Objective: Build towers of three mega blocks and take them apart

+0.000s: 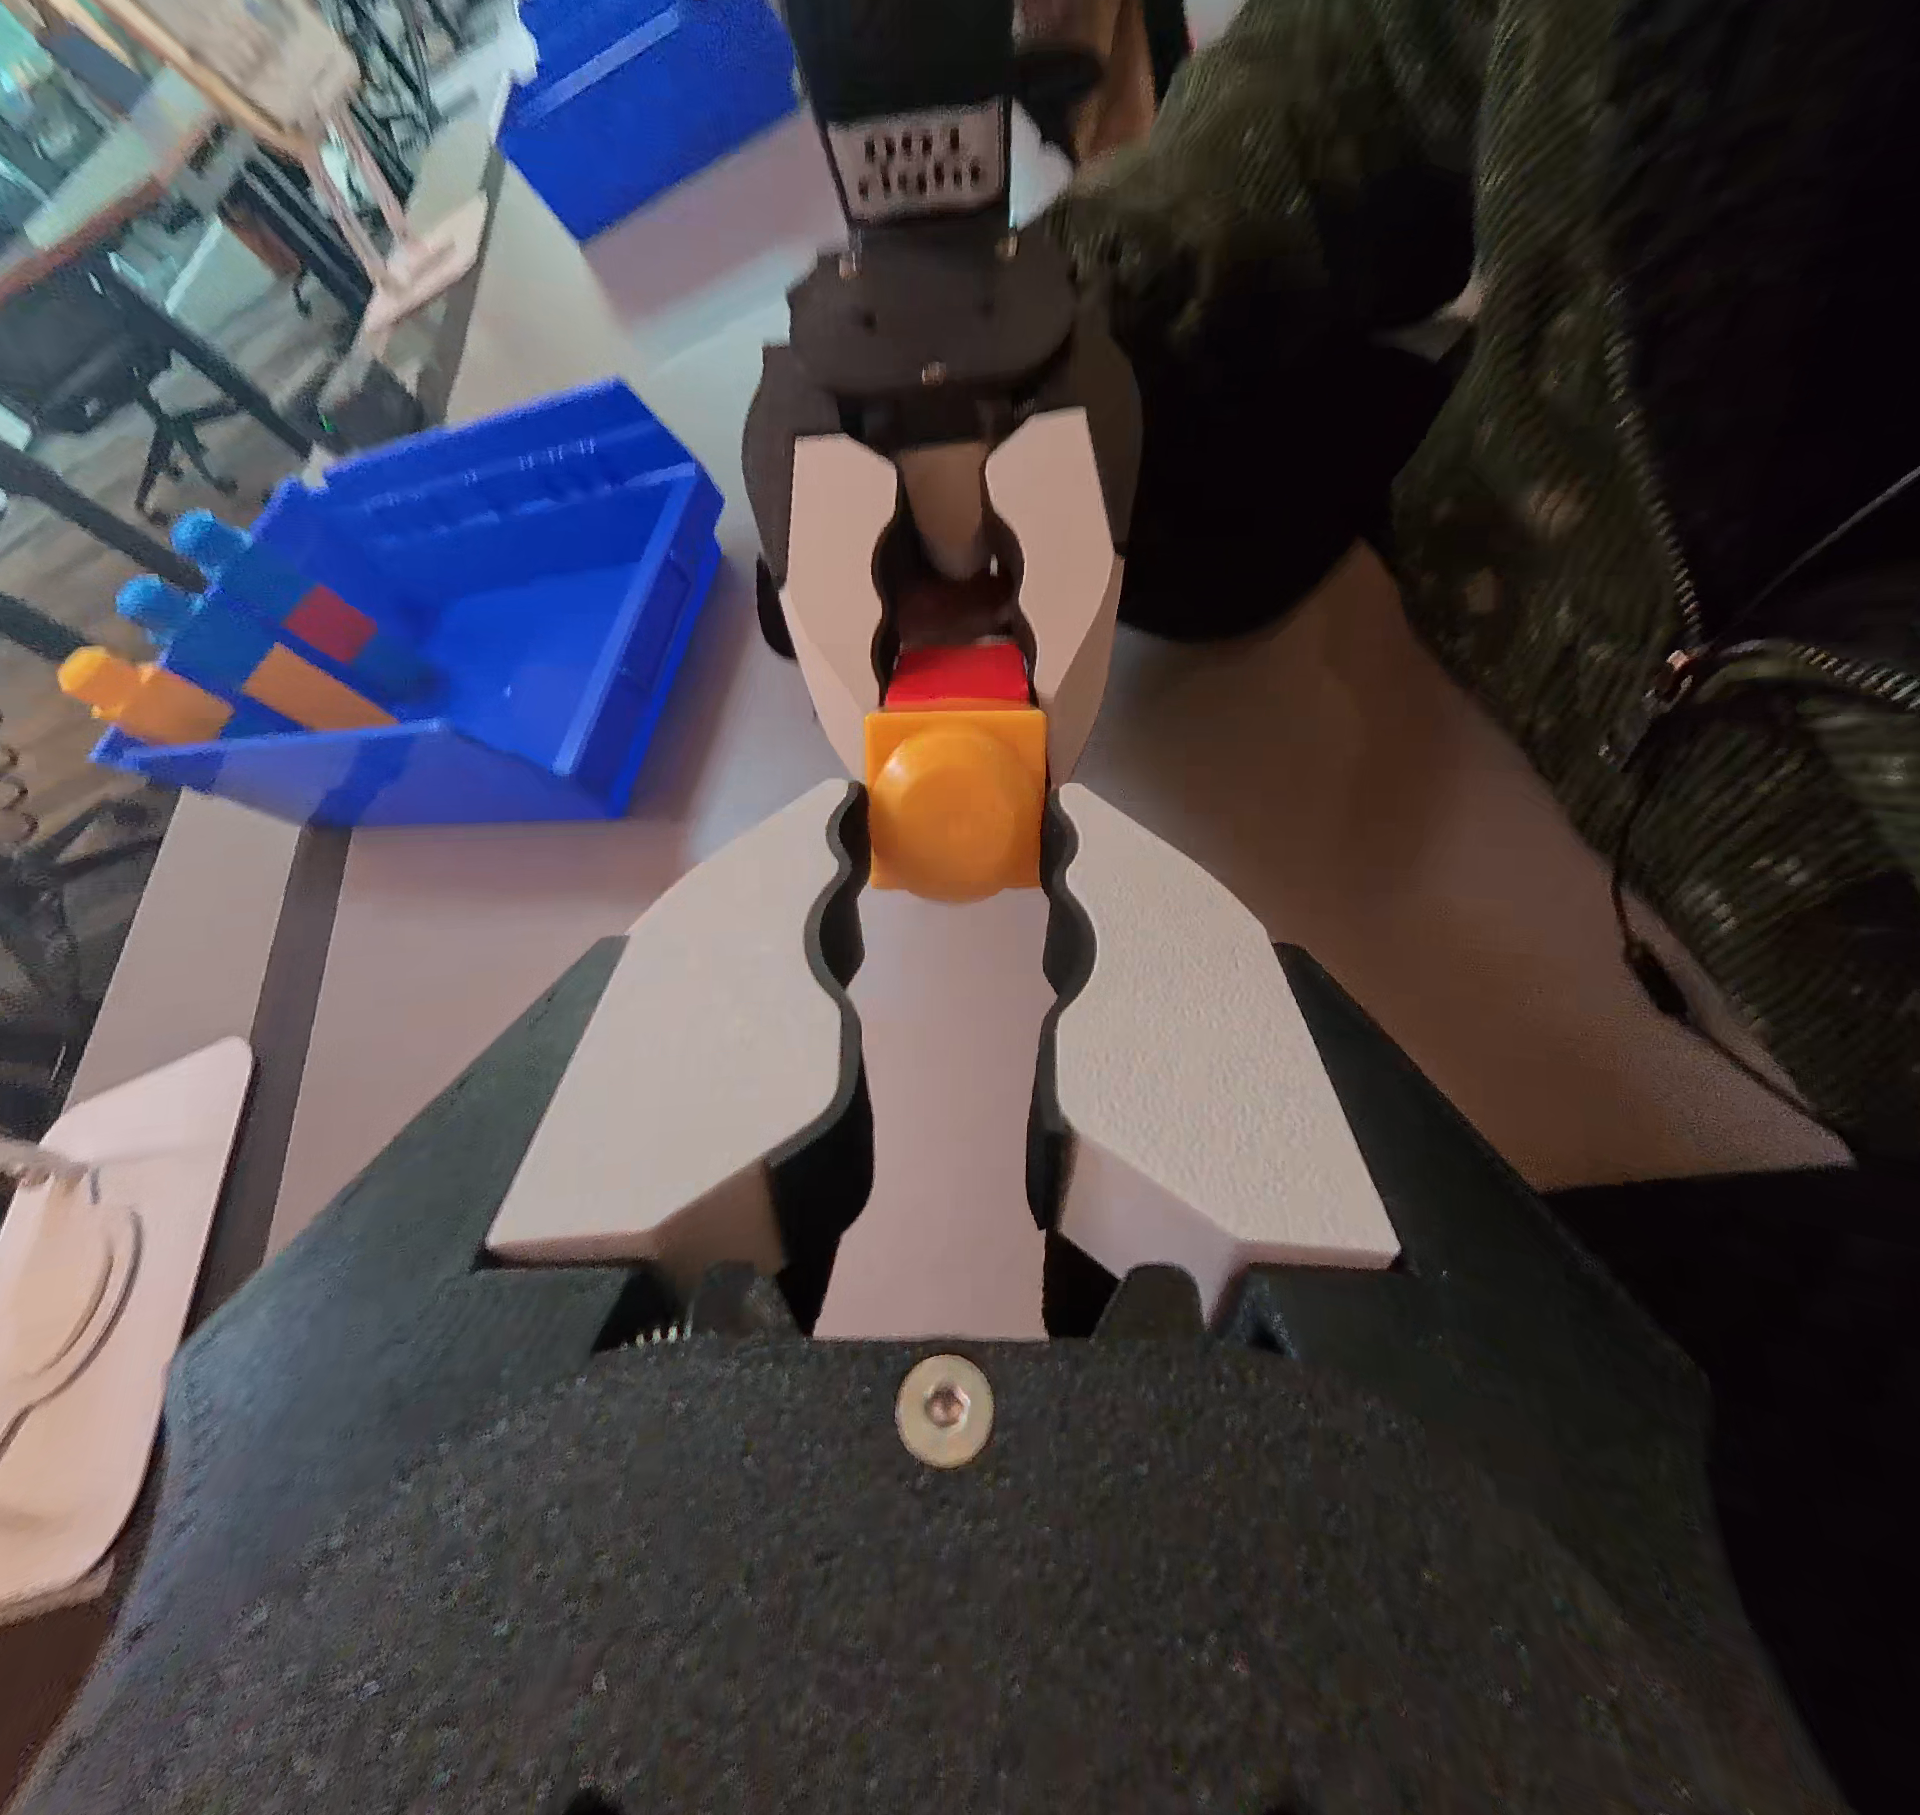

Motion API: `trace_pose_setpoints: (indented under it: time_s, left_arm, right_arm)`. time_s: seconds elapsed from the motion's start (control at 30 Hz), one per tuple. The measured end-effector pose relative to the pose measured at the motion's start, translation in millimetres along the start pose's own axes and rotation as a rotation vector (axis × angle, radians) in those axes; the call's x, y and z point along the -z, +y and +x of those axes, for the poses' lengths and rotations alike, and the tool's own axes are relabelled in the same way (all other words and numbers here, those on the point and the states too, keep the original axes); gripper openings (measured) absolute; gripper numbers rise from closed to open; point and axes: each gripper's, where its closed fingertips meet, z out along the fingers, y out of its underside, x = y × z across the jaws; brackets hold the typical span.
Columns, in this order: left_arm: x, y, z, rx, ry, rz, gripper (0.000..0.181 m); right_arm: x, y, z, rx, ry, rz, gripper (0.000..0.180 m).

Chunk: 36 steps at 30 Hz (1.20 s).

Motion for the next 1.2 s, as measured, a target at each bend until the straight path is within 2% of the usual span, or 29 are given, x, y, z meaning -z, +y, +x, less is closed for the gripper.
trace_pose_setpoints:
  time_s: [0.17,0.3,0.5,0.67,0.73,1.03,1.2]
  left_arm:
    - [-6.4,-44.6,14.2,-0.044,0.046,0.200,0.032]
    - [-5.1,-66.7,8.5,-0.100,0.013,0.224,0.030]
    - [-10.5,-49.3,-8.0,-0.008,-0.052,0.178,0.030]
    - [-22.2,-31.2,-11.6,0.002,-0.105,0.104,0.050]
    - [-27.1,-25.2,-12.1,-0.037,-0.129,0.069,0.038]
    - [-18.7,-43.9,-8.5,0.105,-0.059,0.325,0.037]
    - [-15.7,-45.8,-5.7,0.106,-0.031,0.370,0.037]
  right_arm:
    - [-5.7,-12.5,-17.1,-0.001,-0.063,0.082,0.036]
    - [-1.5,-30.8,-15.3,-0.037,-0.065,0.160,0.036]
    - [1.3,-15.7,1.6,-0.084,-0.014,0.102,0.036]
    - [-6.1,1.6,5.8,-0.079,0.012,0.007,0.036]
    - [-7.7,3.1,5.7,-0.075,0.020,-0.004,0.036]
    - [1.5,-19.5,-2.7,-0.040,0.012,0.107,0.036]
    - [4.9,-26.5,-6.3,-0.061,-0.014,0.144,0.036]
